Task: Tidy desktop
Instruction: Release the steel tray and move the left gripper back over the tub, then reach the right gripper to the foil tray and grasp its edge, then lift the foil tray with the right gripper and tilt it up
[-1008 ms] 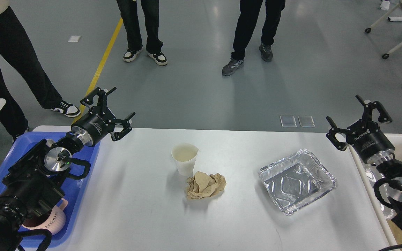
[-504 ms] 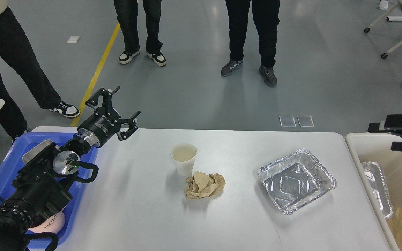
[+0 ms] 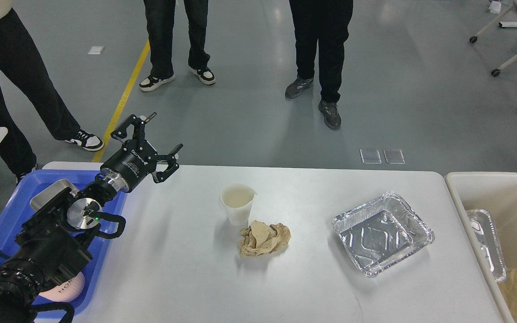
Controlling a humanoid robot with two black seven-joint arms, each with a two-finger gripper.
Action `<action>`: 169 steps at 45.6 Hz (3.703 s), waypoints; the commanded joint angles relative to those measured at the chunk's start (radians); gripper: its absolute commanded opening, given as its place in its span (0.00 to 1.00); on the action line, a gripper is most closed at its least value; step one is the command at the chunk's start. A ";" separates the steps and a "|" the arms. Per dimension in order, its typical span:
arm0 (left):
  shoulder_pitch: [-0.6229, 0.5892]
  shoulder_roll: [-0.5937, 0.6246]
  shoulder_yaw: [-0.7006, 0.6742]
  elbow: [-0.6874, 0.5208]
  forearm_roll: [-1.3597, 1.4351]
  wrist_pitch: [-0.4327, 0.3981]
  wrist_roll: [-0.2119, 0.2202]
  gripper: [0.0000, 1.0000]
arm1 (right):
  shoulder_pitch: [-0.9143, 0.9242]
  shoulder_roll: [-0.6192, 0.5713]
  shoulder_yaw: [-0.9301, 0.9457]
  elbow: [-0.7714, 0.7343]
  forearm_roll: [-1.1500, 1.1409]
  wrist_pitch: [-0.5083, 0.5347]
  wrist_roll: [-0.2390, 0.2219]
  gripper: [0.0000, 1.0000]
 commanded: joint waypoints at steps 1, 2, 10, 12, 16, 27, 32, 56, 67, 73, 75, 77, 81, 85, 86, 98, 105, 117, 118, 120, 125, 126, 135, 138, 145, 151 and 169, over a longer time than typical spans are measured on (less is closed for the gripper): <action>0.004 0.000 0.000 -0.001 0.000 -0.015 0.000 0.96 | -0.001 0.005 -0.025 -0.001 -0.002 -0.033 0.000 1.00; 0.006 0.000 0.000 -0.001 0.000 -0.017 -0.001 0.96 | -0.001 0.005 -0.028 -0.001 -0.002 -0.036 0.000 1.00; 0.010 0.000 0.000 -0.001 0.000 -0.017 0.000 0.96 | -0.004 0.040 -0.036 -0.008 -0.011 -0.062 -0.002 1.00; 0.012 0.000 0.000 -0.002 0.000 -0.017 -0.001 0.96 | -0.011 0.066 -0.039 -0.019 -0.029 -0.076 -0.002 1.00; 0.022 0.000 -0.002 -0.002 0.000 -0.017 -0.003 0.96 | -0.033 0.149 -0.037 -0.070 -0.126 -0.111 -0.003 1.00; 0.052 0.011 -0.002 -0.005 0.002 -0.017 -0.013 0.96 | -0.021 0.621 -0.036 -0.410 -0.555 -0.139 0.041 1.00; 0.062 0.017 -0.003 -0.005 0.002 -0.017 -0.013 0.96 | 0.006 0.814 -0.042 -0.591 -0.682 -0.154 0.087 1.00; 0.118 0.024 -0.012 -0.005 0.002 -0.017 -0.029 0.96 | 0.095 1.183 -0.200 -1.056 -0.965 -0.456 0.201 1.00; 0.119 0.024 -0.012 -0.005 0.002 -0.017 -0.030 0.96 | 0.108 1.258 -0.225 -1.161 -0.963 -0.519 0.213 0.99; 0.119 0.024 -0.012 -0.005 0.002 -0.017 -0.030 0.96 | 0.110 1.279 -0.231 -1.176 -0.965 -0.522 0.215 0.96; 0.119 0.024 -0.012 -0.007 0.002 -0.017 -0.030 0.96 | 0.110 1.286 -0.234 -1.179 -0.965 -0.525 0.213 0.92; 0.119 0.024 -0.014 -0.007 0.002 -0.018 -0.030 0.96 | 0.110 1.290 -0.243 -1.184 -0.965 -0.526 0.215 0.85; 0.121 0.024 -0.014 -0.007 0.002 -0.018 -0.032 0.96 | 0.110 1.299 -0.275 -1.236 -0.965 -0.539 0.216 0.69; 0.125 0.024 -0.014 -0.007 0.002 -0.018 -0.033 0.96 | 0.121 1.316 -0.295 -1.262 -0.965 -0.552 0.231 0.59; 0.125 0.024 -0.014 -0.007 0.002 -0.018 -0.033 0.96 | 0.122 1.318 -0.301 -1.268 -0.964 -0.555 0.235 0.58; 0.127 0.023 -0.014 -0.008 0.002 -0.018 -0.035 0.96 | 0.122 1.325 -0.332 -1.282 -0.963 -0.559 0.247 0.30; 0.127 0.023 -0.014 -0.010 0.002 -0.018 -0.035 0.96 | 0.125 1.325 -0.350 -1.282 -0.960 -0.553 0.261 0.01; 0.130 0.023 -0.015 -0.011 0.002 -0.018 -0.035 0.96 | 0.214 1.316 -0.344 -1.262 -0.847 -0.429 0.276 0.00; 0.130 0.023 -0.015 -0.011 0.002 -0.018 -0.035 0.96 | 0.225 1.315 -0.346 -1.260 -0.813 -0.397 0.277 0.00; 0.130 0.024 -0.017 -0.011 0.002 -0.018 -0.035 0.96 | 0.254 1.304 -0.349 -1.253 -0.741 -0.325 0.279 0.00; 0.130 0.024 -0.017 -0.011 0.002 -0.018 -0.035 0.96 | 0.323 1.208 -0.347 -1.199 -0.599 -0.136 0.278 0.00; 0.130 0.024 -0.018 -0.011 0.002 -0.018 -0.036 0.96 | 0.334 1.191 -0.347 -1.181 -0.577 -0.101 0.277 0.00; 0.130 0.023 -0.017 -0.013 0.002 -0.018 -0.036 0.96 | 0.388 1.019 -0.349 -0.905 -0.503 0.013 0.210 0.00; 0.130 0.023 -0.018 -0.013 0.002 -0.018 -0.036 0.96 | 0.398 0.974 -0.350 -0.825 -0.509 0.014 0.173 0.00; 0.128 0.021 -0.017 -0.014 0.002 -0.018 -0.036 0.96 | 0.426 0.887 -0.350 -0.667 -0.603 0.016 0.106 0.00; 0.128 0.023 -0.019 -0.030 0.002 -0.017 -0.036 0.96 | 0.458 0.868 -0.349 -0.572 -0.773 0.017 0.075 0.00; 0.125 0.024 -0.020 -0.034 0.002 -0.021 -0.036 0.96 | 0.614 0.954 -0.349 -0.555 -0.850 0.090 -0.112 0.00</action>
